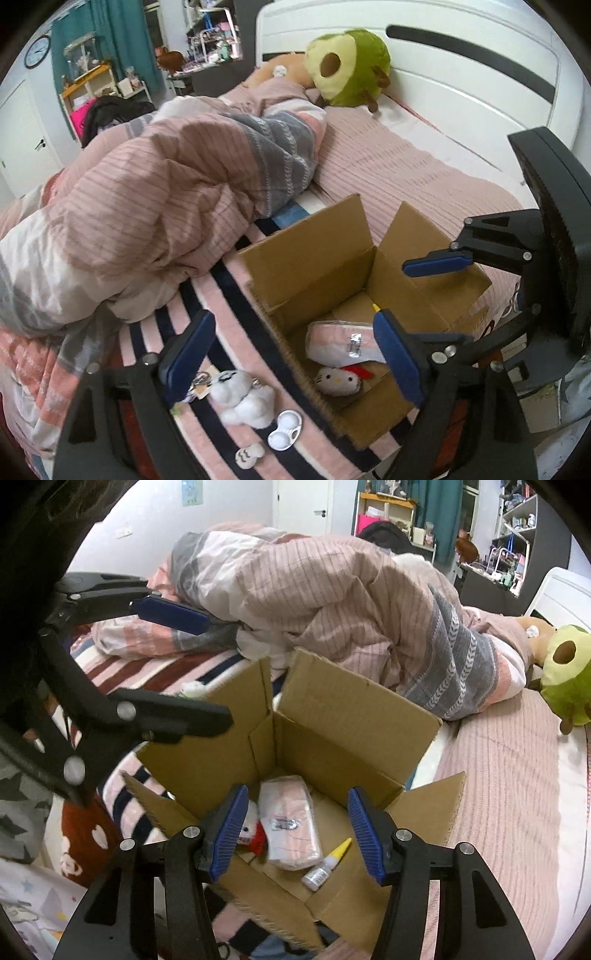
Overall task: Organize objects
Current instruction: 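Carry the wrapped package into the cardboard box and release it, then return the right tool and grasp the white plush keychain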
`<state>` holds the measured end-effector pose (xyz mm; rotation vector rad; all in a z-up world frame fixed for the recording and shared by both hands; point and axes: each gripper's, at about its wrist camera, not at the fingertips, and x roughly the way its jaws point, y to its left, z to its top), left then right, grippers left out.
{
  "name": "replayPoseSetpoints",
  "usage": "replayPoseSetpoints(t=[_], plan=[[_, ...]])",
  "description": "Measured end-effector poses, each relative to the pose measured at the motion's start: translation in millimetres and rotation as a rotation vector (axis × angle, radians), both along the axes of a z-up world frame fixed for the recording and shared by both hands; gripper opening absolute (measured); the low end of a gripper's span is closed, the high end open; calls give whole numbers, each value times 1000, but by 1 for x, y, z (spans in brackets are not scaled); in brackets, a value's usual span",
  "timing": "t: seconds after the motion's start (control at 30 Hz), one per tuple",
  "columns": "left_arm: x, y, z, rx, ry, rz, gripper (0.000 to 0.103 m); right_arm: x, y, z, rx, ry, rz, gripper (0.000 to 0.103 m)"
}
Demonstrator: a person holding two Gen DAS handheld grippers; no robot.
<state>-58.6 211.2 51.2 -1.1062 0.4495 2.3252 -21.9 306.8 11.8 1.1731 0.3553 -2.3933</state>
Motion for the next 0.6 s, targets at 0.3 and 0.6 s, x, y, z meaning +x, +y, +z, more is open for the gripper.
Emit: replayPoseSetpoints(t=[0.3, 0.6], plan=[[23, -110, 5, 102, 38, 161, 86, 45, -74, 19, -155, 86, 143, 53], [49, -217, -52, 144, 16, 409, 89, 52, -171, -41, -308, -29, 257, 53]])
